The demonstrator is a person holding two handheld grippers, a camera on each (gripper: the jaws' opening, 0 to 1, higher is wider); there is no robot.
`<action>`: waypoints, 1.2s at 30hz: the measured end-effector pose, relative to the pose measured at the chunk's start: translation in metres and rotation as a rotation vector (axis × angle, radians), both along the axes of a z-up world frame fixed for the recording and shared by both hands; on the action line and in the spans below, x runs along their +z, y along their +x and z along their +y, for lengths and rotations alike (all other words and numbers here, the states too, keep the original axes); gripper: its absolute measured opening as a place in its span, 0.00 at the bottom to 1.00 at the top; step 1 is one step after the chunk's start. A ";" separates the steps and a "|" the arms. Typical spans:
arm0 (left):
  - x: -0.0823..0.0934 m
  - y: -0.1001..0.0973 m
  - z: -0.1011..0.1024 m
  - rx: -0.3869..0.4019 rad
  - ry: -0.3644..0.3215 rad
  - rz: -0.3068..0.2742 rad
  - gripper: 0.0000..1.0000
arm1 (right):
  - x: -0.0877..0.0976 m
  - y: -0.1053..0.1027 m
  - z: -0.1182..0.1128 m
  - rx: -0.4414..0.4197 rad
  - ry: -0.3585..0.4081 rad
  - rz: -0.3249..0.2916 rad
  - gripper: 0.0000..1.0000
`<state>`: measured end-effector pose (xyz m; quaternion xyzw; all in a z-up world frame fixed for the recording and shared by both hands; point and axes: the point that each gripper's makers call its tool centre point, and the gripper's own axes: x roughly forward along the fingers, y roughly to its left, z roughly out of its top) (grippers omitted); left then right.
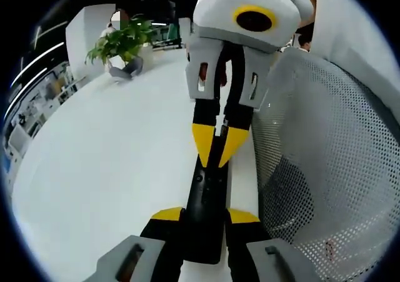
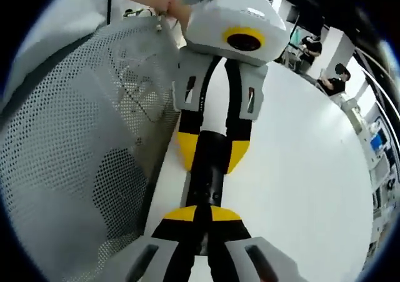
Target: Press the specified remote control buttons in sequence, fully releasing each button before pressing the next.
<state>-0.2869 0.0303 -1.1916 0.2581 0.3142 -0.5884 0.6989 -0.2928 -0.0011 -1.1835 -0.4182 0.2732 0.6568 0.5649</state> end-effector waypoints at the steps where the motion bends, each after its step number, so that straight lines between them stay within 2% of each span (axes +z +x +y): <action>1: 0.000 0.000 0.000 0.001 0.000 0.000 0.25 | 0.000 0.000 0.000 -0.039 -0.006 0.027 0.02; 2: 0.000 0.000 0.000 0.002 0.000 0.000 0.25 | 0.000 0.000 0.000 -0.081 -0.003 0.052 0.02; 4: 0.000 0.000 0.000 0.003 0.000 -0.001 0.25 | 0.000 0.002 0.001 -0.076 -0.010 0.045 0.02; 8: 0.000 0.000 0.001 0.005 -0.001 0.000 0.25 | 0.000 0.003 0.001 -0.167 -0.042 0.079 0.02; 13: 0.000 0.001 0.001 0.000 0.006 -0.004 0.25 | 0.001 0.004 0.000 -0.216 0.008 0.090 0.02; 16: 0.000 0.001 -0.001 -0.003 0.045 0.002 0.25 | 0.001 0.002 0.000 -0.185 0.031 0.050 0.02; 19: -0.001 0.001 0.000 0.002 0.053 0.005 0.25 | 0.001 0.001 0.001 -0.160 0.028 0.029 0.01; 23: -0.001 0.001 0.000 0.006 0.040 0.005 0.24 | 0.001 0.003 0.001 -0.171 0.032 0.046 0.00; 25: -0.001 0.001 0.000 0.007 0.045 0.005 0.24 | 0.001 0.004 0.001 -0.164 0.030 0.035 0.00; 29: -0.002 0.000 0.000 0.005 0.053 0.005 0.24 | -0.001 0.004 0.003 -0.130 -0.018 0.026 0.00; 33: -0.002 0.000 0.000 0.006 0.044 0.006 0.24 | -0.001 0.004 0.002 -0.148 -0.023 0.021 0.00; 36: -0.002 0.000 0.000 0.005 0.043 0.006 0.24 | -0.001 0.005 0.003 -0.215 -0.026 0.055 0.00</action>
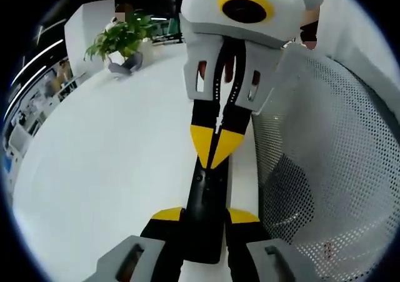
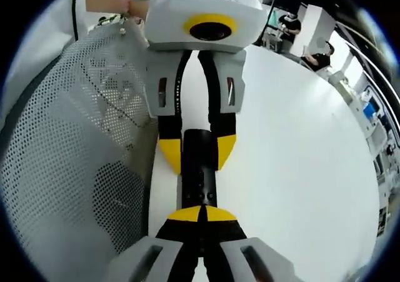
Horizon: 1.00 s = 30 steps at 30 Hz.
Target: Press the specified remote control buttons in sequence, fully releasing each button before pressing the next.
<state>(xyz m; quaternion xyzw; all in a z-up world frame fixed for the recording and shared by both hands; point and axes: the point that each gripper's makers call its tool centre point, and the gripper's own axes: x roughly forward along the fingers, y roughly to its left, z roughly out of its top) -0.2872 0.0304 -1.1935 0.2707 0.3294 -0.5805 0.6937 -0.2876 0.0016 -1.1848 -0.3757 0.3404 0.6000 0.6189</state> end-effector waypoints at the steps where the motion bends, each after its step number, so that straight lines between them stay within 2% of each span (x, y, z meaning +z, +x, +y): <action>1: 0.000 0.000 0.000 0.000 0.000 0.001 0.24 | 0.000 0.001 0.001 -0.001 -0.002 -0.002 0.00; 5: 0.000 0.000 0.000 -0.001 0.004 0.001 0.24 | 0.000 0.001 0.001 -0.020 0.005 -0.022 0.00; 7: 0.000 0.000 0.000 0.000 0.009 0.002 0.24 | 0.001 0.002 0.002 -0.109 0.054 0.031 0.00; 11: 0.000 0.000 0.000 -0.001 0.010 0.003 0.24 | 0.004 0.003 0.002 -0.156 0.162 0.099 0.00; 13: 0.000 0.000 0.000 0.002 0.009 0.004 0.24 | 0.004 0.003 0.001 -0.190 0.186 0.143 0.00; 16: 0.000 0.001 0.000 0.009 0.009 0.006 0.24 | 0.005 -0.002 0.002 -0.158 0.172 0.151 0.00; 19: 0.000 0.001 0.000 0.008 0.010 0.006 0.25 | 0.004 -0.003 0.003 -0.095 0.139 0.100 0.00; 22: 0.000 0.001 -0.001 0.004 0.014 0.007 0.25 | 0.004 -0.003 0.003 -0.060 0.103 0.083 0.00; 27: 0.000 0.001 -0.001 -0.009 0.010 0.006 0.24 | 0.001 -0.002 0.005 -0.036 0.017 0.102 0.00; 30: 0.000 0.001 -0.001 -0.011 0.012 0.005 0.24 | 0.000 -0.003 0.004 0.032 -0.036 0.055 0.00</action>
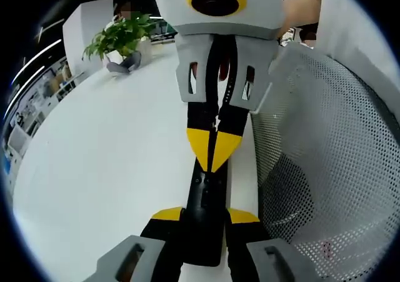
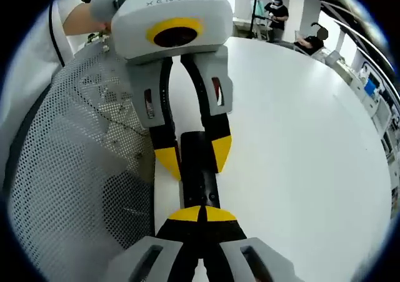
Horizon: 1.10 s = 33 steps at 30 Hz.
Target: Press the specified remote control buttons in sequence, fully releasing each button before pressing the next.
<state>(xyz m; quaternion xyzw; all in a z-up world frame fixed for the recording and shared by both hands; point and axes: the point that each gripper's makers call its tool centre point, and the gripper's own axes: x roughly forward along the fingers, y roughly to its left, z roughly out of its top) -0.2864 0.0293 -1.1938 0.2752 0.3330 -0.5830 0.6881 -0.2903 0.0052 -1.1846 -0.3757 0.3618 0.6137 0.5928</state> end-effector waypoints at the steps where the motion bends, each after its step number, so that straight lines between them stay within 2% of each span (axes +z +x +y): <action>1: 0.000 0.000 0.000 0.000 -0.002 0.000 0.24 | 0.000 0.000 0.000 0.031 -0.006 -0.016 0.00; 4: 0.000 0.000 0.000 -0.002 -0.009 -0.002 0.24 | 0.000 0.000 0.000 0.005 0.003 -0.006 0.00; 8: 0.000 0.000 0.000 0.000 0.002 0.000 0.24 | 0.001 0.001 -0.001 -0.083 0.081 0.041 0.00; 10: 0.000 0.000 0.000 0.003 0.004 0.002 0.24 | 0.002 0.000 -0.002 -0.037 0.093 0.029 0.00; 14: 0.000 0.001 0.000 0.007 0.007 -0.001 0.24 | 0.003 0.000 -0.002 -0.035 0.088 0.032 0.00; 22: 0.000 0.000 0.000 0.009 0.009 0.000 0.24 | 0.002 0.001 -0.013 -0.087 0.060 0.042 0.00; 23: 0.000 0.000 0.000 0.009 0.009 0.000 0.24 | 0.001 0.001 -0.012 -0.081 0.053 0.033 0.00; 28: 0.000 0.000 0.000 0.006 0.007 -0.001 0.24 | -0.001 0.002 -0.010 -0.002 -0.098 -0.008 0.00; 31: -0.001 0.000 -0.001 0.005 0.017 0.000 0.24 | -0.002 0.002 -0.009 0.020 -0.122 -0.019 0.00; 33: -0.001 0.000 -0.001 0.004 0.019 0.000 0.24 | -0.002 0.003 -0.011 0.003 -0.105 -0.008 0.00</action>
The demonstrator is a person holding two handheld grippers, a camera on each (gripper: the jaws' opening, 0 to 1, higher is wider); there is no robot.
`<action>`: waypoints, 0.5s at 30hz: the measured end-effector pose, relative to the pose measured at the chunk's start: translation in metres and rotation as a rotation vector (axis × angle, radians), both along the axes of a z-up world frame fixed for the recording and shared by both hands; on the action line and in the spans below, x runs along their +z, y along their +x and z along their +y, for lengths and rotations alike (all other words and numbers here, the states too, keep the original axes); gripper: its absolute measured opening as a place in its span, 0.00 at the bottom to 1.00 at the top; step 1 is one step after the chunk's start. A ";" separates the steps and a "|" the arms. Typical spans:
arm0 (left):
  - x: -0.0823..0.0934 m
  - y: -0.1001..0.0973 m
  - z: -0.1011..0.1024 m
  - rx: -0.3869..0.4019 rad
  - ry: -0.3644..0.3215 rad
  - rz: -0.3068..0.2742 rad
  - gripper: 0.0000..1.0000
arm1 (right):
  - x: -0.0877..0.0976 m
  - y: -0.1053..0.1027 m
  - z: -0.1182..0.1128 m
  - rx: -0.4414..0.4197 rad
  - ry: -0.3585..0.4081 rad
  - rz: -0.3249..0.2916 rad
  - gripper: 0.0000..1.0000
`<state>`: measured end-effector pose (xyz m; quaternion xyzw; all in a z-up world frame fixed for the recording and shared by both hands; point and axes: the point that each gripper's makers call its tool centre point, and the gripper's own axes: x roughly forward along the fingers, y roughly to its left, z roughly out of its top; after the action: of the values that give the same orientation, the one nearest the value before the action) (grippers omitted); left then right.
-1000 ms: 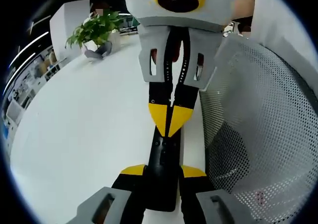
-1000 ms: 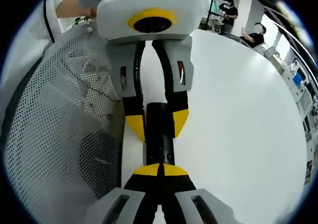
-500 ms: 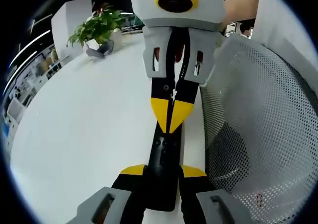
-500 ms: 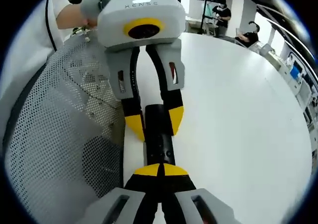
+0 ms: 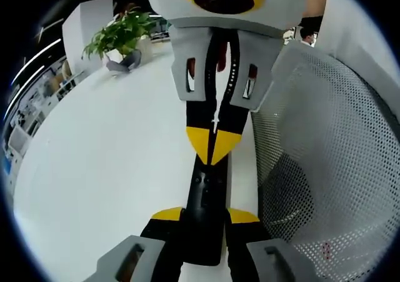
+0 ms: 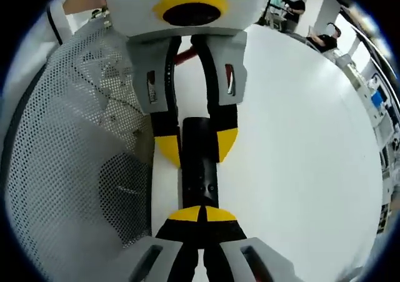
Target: Press the specified remote control buttons in sequence, fully releasing each button before pressing the next.
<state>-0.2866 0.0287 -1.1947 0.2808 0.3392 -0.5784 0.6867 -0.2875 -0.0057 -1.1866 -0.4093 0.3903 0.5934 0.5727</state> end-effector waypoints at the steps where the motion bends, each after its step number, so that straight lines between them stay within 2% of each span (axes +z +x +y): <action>1: 0.000 0.000 0.000 0.003 0.000 0.001 0.24 | 0.000 0.000 0.000 -0.025 0.025 0.011 0.00; 3: 0.000 0.000 0.000 0.008 -0.001 0.003 0.24 | 0.002 0.000 0.000 -0.051 0.082 0.022 0.00; 6: 0.000 0.000 0.000 0.006 -0.001 0.003 0.24 | 0.002 -0.001 -0.002 -0.016 0.137 0.016 0.00; 10: 0.000 0.000 0.000 0.005 0.011 0.004 0.24 | 0.003 -0.001 -0.003 -0.039 0.164 0.037 0.00; 15: 0.000 0.000 0.000 0.010 0.013 0.007 0.24 | 0.004 -0.002 -0.010 -0.062 0.151 0.044 0.00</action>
<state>-0.2868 0.0287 -1.1949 0.2817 0.3465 -0.5738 0.6865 -0.2891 -0.0159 -1.1821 -0.3393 0.3694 0.6120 0.6114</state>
